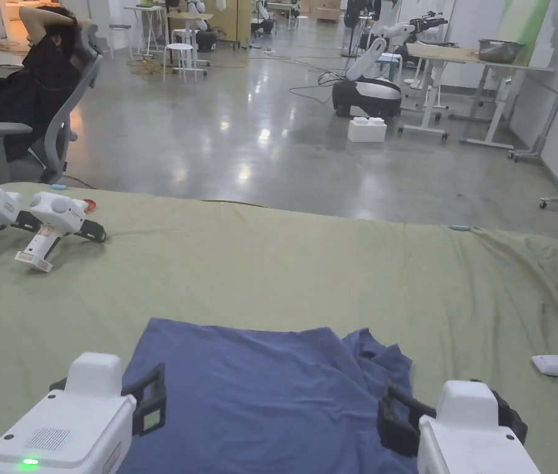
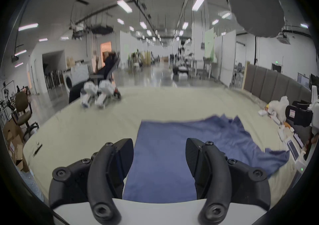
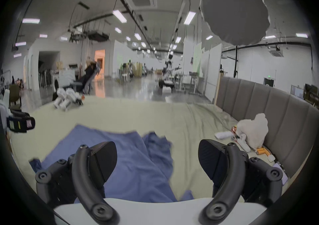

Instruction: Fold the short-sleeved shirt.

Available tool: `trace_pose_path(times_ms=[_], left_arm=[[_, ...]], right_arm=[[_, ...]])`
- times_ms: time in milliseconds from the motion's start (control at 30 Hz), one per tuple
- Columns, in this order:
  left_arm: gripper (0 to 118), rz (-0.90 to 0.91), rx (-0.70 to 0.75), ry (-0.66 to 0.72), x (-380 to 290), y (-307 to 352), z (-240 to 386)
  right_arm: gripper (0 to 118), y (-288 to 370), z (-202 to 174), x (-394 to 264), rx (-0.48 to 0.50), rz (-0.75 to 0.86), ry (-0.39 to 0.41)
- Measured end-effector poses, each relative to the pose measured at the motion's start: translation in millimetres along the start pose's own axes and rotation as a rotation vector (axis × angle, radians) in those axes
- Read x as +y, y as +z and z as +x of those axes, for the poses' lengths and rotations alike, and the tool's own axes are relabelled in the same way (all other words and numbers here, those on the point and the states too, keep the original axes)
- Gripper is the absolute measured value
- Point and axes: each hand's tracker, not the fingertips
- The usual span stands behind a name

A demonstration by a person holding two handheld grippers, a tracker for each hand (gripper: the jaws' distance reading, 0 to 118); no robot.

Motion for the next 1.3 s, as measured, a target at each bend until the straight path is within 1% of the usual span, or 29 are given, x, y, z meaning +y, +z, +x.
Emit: trace_pose_path(times_ms=[67,100,167,200,233,267,300,333,400,567,667,700,867,1000,1033,1133,1167,1200,1267,1300], left_arm=[[66,0.092,0.004,-0.002,10,3,8],[65,0.137,0.007,-0.011,18,15,21],[57,0.191,0.032,-0.016,25,19,27],[50,0.213,0.039,-0.011,28,21,30],[39,0.235,0.045,-0.008,33,26,36],[27,0.246,0.045,-0.007,33,27,37],[17,0.259,0.048,-0.005,34,27,37],[9,0.265,0.045,-0.009,34,26,37],[1,0.268,0.054,-0.023,37,29,43],[0,0.213,0.041,-0.026,29,21,38],[0,0.156,0.037,-0.018,16,7,29],[0,0.112,0.033,-0.012,10,0,25],[0,-0.090,0.012,0.009,-15,-64,-7],[0,-0.240,-0.010,0.044,-13,-149,-40],[0,-0.272,-0.014,0.048,-13,-180,-51],[0,-0.354,-0.044,0.062,-2,-242,-67],[3,-0.378,-0.042,0.076,1,-261,-69],[8,-0.419,-0.033,0.074,3,-280,-71],[35,-0.504,-0.022,0.084,2,-317,-76],[46,-0.527,-0.010,0.083,0,-332,-77]], right_arm=[[89,2,-10,12,-0.001,0.063,-0.022],[83,3,-16,18,0.000,0.086,-0.026],[61,5,-24,26,-0.002,0.126,-0.036],[48,3,-27,29,0.007,0.137,-0.039],[30,2,-30,31,0.011,0.144,-0.040],[14,2,-32,33,0.010,0.155,-0.042],[5,2,-35,35,-0.003,0.172,-0.042],[5,0,-36,34,-0.015,0.182,-0.045],[2,-2,-39,35,-0.027,0.189,-0.048],[2,-13,-39,28,-0.028,0.179,-0.052],[2,-22,-38,19,-0.017,0.141,-0.043],[2,-25,-37,15,-0.010,0.126,-0.041],[2,-43,-32,-11,0.000,0.028,-0.021],[2,-68,-24,-29,0.006,-0.050,-0.016],[2,-74,-22,-32,0.003,-0.062,-0.013],[2,-91,-17,-39,0.001,-0.094,-0.010],[2,-95,-16,-41,0.001,-0.102,-0.007],[2,-100,-14,-43,0.001,-0.112,-0.004],[2,-106,-11,-46,-0.003,-0.127,-0.003],[2,-109,-10,-48,-0.004,-0.136,-0.002]])
